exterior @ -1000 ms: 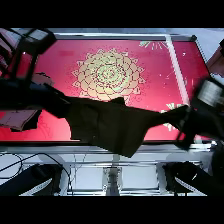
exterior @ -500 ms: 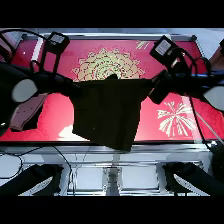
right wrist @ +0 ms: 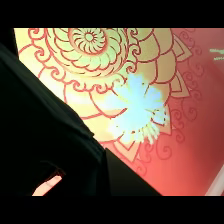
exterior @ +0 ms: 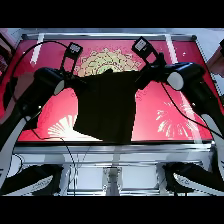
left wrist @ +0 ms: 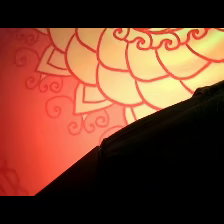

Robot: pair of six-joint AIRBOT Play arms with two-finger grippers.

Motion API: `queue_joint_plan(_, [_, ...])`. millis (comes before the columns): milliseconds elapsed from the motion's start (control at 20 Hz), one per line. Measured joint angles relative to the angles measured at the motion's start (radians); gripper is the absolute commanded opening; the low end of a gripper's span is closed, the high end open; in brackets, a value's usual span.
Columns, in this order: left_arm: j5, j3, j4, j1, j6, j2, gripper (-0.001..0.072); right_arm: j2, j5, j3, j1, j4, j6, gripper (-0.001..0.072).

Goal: Fold the clothes and pants, and hang the long-sleeved shirts on hangers.

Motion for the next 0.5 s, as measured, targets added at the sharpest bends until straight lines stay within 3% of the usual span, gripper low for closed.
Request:
queue_joint_plan(150, [0.075, -0.004, 0.000, 0.051, -0.003, -0.036, 0.0065, -0.043, -0.048, 0.000, -0.049, 0.008, -0.015, 0.0014])
queue_joint_plan(350, [0.095, -0.006, -0.161, 0.090, 0.029, -0.063, 0.0065, -0.065, -0.048, 0.000, -0.102, 0.040, -0.042, 0.0014])
queue_joint_plan(500, [0.098, -0.007, -0.138, 0.093, 0.086, -0.071, 0.0064, -0.076, -0.005, 0.000, -0.116, 0.131, -0.102, 0.0014])
